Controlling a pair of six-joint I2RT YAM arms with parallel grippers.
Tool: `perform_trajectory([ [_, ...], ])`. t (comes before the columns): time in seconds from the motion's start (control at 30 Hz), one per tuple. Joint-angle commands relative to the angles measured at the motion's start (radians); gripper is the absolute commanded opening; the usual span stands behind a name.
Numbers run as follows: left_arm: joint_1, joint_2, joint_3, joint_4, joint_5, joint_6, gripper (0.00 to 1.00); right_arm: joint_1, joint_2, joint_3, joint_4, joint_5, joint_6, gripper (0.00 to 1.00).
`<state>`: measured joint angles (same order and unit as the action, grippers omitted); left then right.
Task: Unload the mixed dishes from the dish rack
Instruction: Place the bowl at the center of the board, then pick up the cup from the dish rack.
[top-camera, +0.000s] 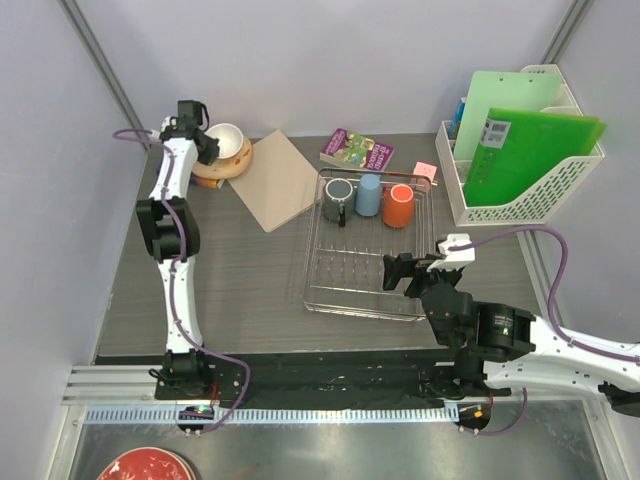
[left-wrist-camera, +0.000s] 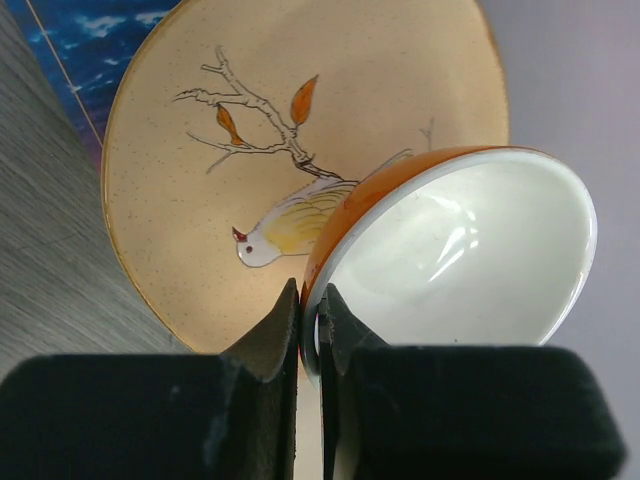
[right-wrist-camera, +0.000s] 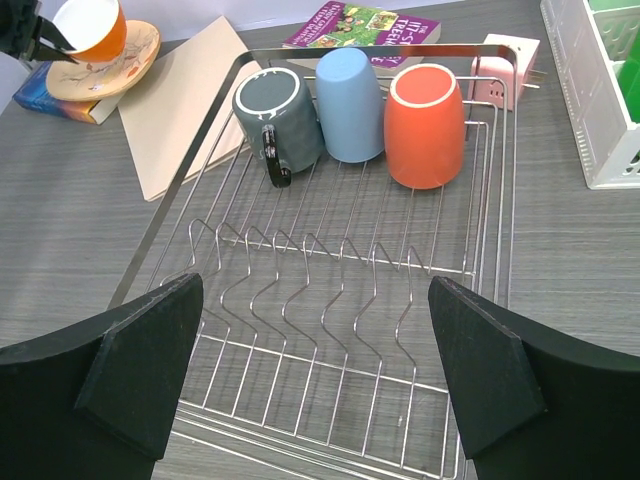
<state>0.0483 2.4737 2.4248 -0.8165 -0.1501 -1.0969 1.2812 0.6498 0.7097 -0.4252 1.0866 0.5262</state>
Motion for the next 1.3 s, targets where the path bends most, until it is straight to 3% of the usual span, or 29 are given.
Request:
perform_trajectory([
  [0.0,0.012,0.019,0.040,0.004,-0.028,-0.046,0.00,0.000,-0.015,0.022,-0.006,0.036,0.020,1.00],
  [0.53,0.048,0.027,0.019,0.022,-0.026,-0.097,0.01,0.000,-0.022,0.011,-0.047,0.045,0.066,1.00],
  [0.57,0.047,0.019,0.011,0.028,-0.022,-0.093,0.07,0.000,-0.021,0.011,-0.049,0.045,0.066,1.00],
  [0.6,0.047,0.014,-0.004,0.042,-0.019,-0.095,0.25,0.000,-0.018,0.011,-0.049,0.044,0.066,1.00],
  [0.7,0.047,-0.004,-0.020,0.059,-0.020,-0.092,0.52,0.000,-0.010,0.013,-0.047,0.042,0.069,1.00],
  [0.87,0.048,-0.028,-0.003,0.065,-0.032,-0.072,0.76,0.000,0.001,-0.003,-0.047,0.042,0.089,1.00],
  [0.9,0.048,-0.042,-0.003,0.063,-0.028,-0.078,0.99,0.000,0.002,-0.006,-0.047,0.041,0.092,1.00],
  [1.27,0.010,-0.398,-0.177,0.168,-0.046,-0.066,1.00,0.000,0.053,-0.029,-0.015,0.052,0.107,1.00],
])
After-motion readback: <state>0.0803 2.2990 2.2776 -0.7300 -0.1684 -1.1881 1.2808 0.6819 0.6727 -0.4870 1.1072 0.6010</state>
